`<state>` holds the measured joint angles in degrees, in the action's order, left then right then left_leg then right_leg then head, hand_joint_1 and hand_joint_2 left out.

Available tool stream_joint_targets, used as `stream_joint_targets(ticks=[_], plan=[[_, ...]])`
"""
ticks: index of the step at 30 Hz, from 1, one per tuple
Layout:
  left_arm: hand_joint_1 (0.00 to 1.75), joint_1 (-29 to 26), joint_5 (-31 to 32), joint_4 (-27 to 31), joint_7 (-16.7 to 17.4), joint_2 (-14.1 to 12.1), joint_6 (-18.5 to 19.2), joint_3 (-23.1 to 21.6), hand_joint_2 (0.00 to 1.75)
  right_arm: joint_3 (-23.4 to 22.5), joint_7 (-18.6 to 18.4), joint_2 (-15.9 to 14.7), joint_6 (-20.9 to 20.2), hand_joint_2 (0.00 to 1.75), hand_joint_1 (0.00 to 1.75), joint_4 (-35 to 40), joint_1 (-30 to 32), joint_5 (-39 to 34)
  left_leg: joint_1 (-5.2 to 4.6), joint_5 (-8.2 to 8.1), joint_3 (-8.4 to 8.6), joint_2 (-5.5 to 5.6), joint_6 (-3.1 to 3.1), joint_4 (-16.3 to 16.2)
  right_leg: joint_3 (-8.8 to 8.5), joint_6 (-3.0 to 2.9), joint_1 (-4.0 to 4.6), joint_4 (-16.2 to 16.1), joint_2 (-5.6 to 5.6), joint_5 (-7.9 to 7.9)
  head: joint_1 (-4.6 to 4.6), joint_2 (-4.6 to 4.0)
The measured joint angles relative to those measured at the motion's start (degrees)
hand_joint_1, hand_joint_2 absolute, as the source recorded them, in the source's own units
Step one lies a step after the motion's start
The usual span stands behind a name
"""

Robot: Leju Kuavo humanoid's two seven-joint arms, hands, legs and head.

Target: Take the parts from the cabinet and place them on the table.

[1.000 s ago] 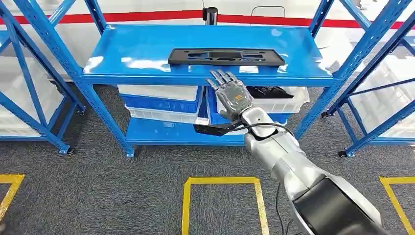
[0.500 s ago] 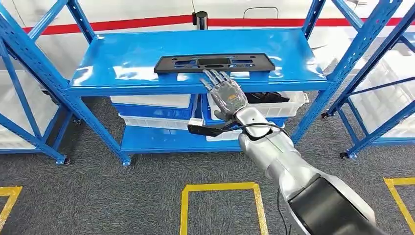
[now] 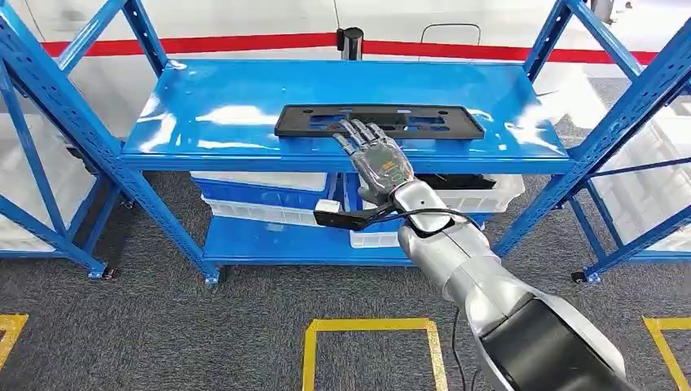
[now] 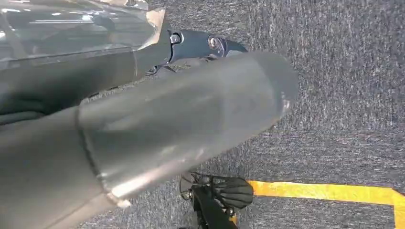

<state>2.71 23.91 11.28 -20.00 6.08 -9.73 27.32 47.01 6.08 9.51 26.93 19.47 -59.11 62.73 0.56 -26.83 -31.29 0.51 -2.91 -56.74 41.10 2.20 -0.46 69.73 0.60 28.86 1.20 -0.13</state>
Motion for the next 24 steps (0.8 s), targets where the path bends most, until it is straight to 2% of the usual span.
stream_joint_targets(ticks=[2,3,4,5,6,7,8,9,10,12,13,14,15,16,17,18,19,20,21,22,23,24], plan=[[0.0,0.0,0.0,0.0,0.0,0.1,0.0,0.0,0.0,0.0,0.0,-0.1,-0.1,1.75,0.0,0.0,-0.1,0.0,0.0,-1.14,1.18,0.02,0.47,0.1,-3.64,0.86,-0.13,-11.0,-0.47,-6.68,-0.04,0.0],[0.0,0.1,0.0,-0.2,0.0,0.1,0.0,0.1,0.0,0.0,0.0,-0.3,-0.2,1.75,0.0,-0.2,-0.1,0.1,-0.31,-1.7,1.79,0.02,0.84,-0.3,-3.47,-0.09,0.1,-12.6,-0.67,-6.37,-0.04,0.0],[0.0,0.2,0.0,-0.2,-0.1,0.1,0.0,0.2,0.0,0.0,0.0,-0.2,-0.3,1.75,0.0,-0.2,-0.1,0.3,-0.35,-1.97,1.47,0.02,1.2,0.2,-4.28,-1.5,0.4,-12.5,-0.77,-4.91,-0.35,0.0],[0.0,0.3,0.0,-0.2,-0.1,0.2,0.0,0.2,0.0,0.0,0.0,0.1,-0.3,1.75,0.0,-0.2,-0.1,0.4,-0.34,-2.18,1.52,-0.11,1.61,0.5,-4.44,-1.76,0.49,-12.6,-0.58,-6.03,-0.11,0.0],[0.0,0.2,0.0,-0.2,-0.1,0.2,0.1,0.2,0.0,0.0,-0.1,0.0,-0.3,1.75,0.0,-0.2,-0.2,0.5,-0.33,-1.85,2.07,-0.17,1.84,-0.3,-4.45,-2.33,0.57,-12.8,-0.49,-5.95,-0.22,0.0],[0.0,0.1,0.0,-0.2,-0.2,0.2,0.0,0.2,0.0,0.0,-0.1,0.0,-0.3,1.75,0.0,-0.2,-0.2,0.6,-0.27,-2.03,2.56,-0.21,2.07,-0.1,-5.4,-2.78,-0.17,-12.9,-0.28,-5.84,-0.15,0.0],[0.0,0.1,0.0,-0.2,-0.2,0.0,0.1,0.3,0.0,0.0,-0.1,0.1,-0.3,1.75,0.0,-0.2,-0.4,0.9,0.0,-2.47,1.94,-0.34,2.23,-1.3,-6.31,-3.08,-0.33,-13.3,-0.26,-5.72,-0.35,0.0],[0.0,0.3,0.0,-0.2,-0.2,0.2,0.1,0.3,0.0,0.0,-0.2,0.2,-0.3,1.75,0.0,-0.2,-0.6,0.9,0.04,-2.77,0.24,-0.31,2.51,-4.8,-6.94,-3.66,-0.37,-13.4,-0.31,-5.36,-0.08,0.0],[0.0,0.3,0.0,-0.2,-0.2,0.2,0.1,0.3,0.0,0.0,-0.2,0.4,-0.3,1.75,0.0,-0.2,-0.8,0.9,0.23,-3.69,-2.51,-0.32,2.93,-9.3,-7.23,-4.06,-0.35,-13.4,-0.2,-5.03,-0.08,0.0],[0.0,0.3,0.0,-0.2,-0.2,0.2,0.1,0.3,0.0,0.0,-0.4,0.6,-0.3,1.75,0.0,-0.3,-0.6,0.9,0.48,-7.56,-8.2,-0.33,3.7,-16.9,-8.05,-4.29,-0.15,-13.4,-0.08,-4.07,-0.09,0.0],[0.0,0.1,0.0,-0.2,-0.2,0.2,0.2,0.3,0.0,0.0,-0.5,0.6,-0.4,1.75,0.0,-0.3,-0.4,0.9,0.55,-7.79,-9.67,-0.34,3.84,-17.8,-8.47,-4.27,-0.08,-13.4,0.05,-3.72,-0.04,0.0],[0.0,0.1,0.0,-0.2,-0.2,0.2,0.2,0.3,0.0,0.0,-0.7,0.6,-0.6,1.75,0.0,-0.4,-0.4,1.0,0.58,-6.23,-10.14,-0.36,3.8,-16.5,-9.07,-4.18,-0.05,-13.4,0.18,-3.26,-0.09,0.0],[0.0,0.1,0.0,-0.2,-0.2,0.2,0.2,0.3,0.0,0.0,-0.9,0.6,-0.7,1.75,0.0,-0.5,-0.4,1.0,0.57,-3.3,-9.46,-0.35,3.61,-13.2,-9.73,-4.09,0.01,-13.4,0.24,-2.81,-0.04,0.0],[0.0,0.1,0.0,-0.2,-0.2,0.2,0.2,0.4,0.0,0.0,-1.0,0.6,-0.7,1.75,0.0,-0.5,-0.5,1.0,0.56,0.28,-7.91,-0.36,3.25,-8.5,-10.48,-4.01,0.08,-13.4,0.28,-2.32,-0.04,0.0],[0.0,0.1,0.0,-0.2,-0.2,0.2,0.2,0.4,0.0,0.0,-1.1,0.7,-0.8,1.75,0.0,-0.5,-0.5,1.2,0.33,4.08,-6.04,-0.35,2.56,-3.2,-11.18,-3.89,0.17,-13.6,0.27,-1.81,-0.07,0.0],[0.0,0.1,0.0,-0.2,-0.2,0.0,0.2,0.4,0.0,0.0,-1.4,0.7,-1.0,1.75,0.0,-0.5,-0.5,1.3,-0.1,4.98,-5.19,-0.38,1.58,-0.7,-11.42,-3.71,0.12,-13.5,0.29,-1.41,-0.26,0.0],[0.0,0.2,0.2,-0.2,-0.2,0.0,0.3,0.4,0.0,0.0,-1.5,0.7,-1.4,1.75,0.0,-0.6,-0.7,1.4,-0.59,2.31,-4.96,-0.45,1.27,-0.6,-11.41,-3.3,0.28,-13.7,0.57,-1.16,-0.22,0.0],[0.0,0.3,0.2,-0.2,-0.3,0.0,0.4,0.4,0.0,-0.1,-1.8,0.7,-1.4,1.75,0.0,-0.7,-0.7,1.6,-0.69,2.66,-4.27,-0.06,0.75,-0.3,-11.42,-2.85,0.15,-13.9,0.49,-0.91,-0.07,0.0],[0.0,0.1,0.3,-0.2,-0.4,-0.1,0.4,0.4,0.0,-0.1,-2.0,0.7,-1.4,1.75,0.0,-0.7,-0.7,1.7,-0.86,3.2,-4.7,-0.12,0.19,0.7,-11.89,-2.34,0.64,-12.9,0.45,-1.43,-0.22,0.0],[0.0,0.0,0.5,-0.2,-0.4,-0.1,0.5,0.4,0.0,-0.2,-2.2,0.6,-1.4,1.75,0.0,-0.7,-0.8,1.7,-0.88,3.24,-3.87,-0.21,-0.33,1.0,-12.38,-1.96,0.64,-13.0,0.41,-1.58,-0.13,0.0],[0.0,0.0,0.6,-0.2,-0.4,0.1,0.6,0.4,0.0,-0.4,-2.3,0.5,-1.3,1.75,0.0,-0.7,-0.9,1.7,-0.2,3.63,-1.89,-0.43,-0.47,1.7,-11.43,-2.03,0.53,-12.1,0.34,-0.59,-0.04,0.0],[0.0,0.2,0.6,-0.2,-0.5,0.1,0.6,0.4,0.0,-0.5,-2.3,0.4,-1.4,1.75,0.0,-0.7,-1.1,1.8,-0.15,3.48,-1.51,-0.24,-0.66,1.8,-10.83,-2.05,0.53,-9.9,0.14,0.26,-0.41,-0.02]])
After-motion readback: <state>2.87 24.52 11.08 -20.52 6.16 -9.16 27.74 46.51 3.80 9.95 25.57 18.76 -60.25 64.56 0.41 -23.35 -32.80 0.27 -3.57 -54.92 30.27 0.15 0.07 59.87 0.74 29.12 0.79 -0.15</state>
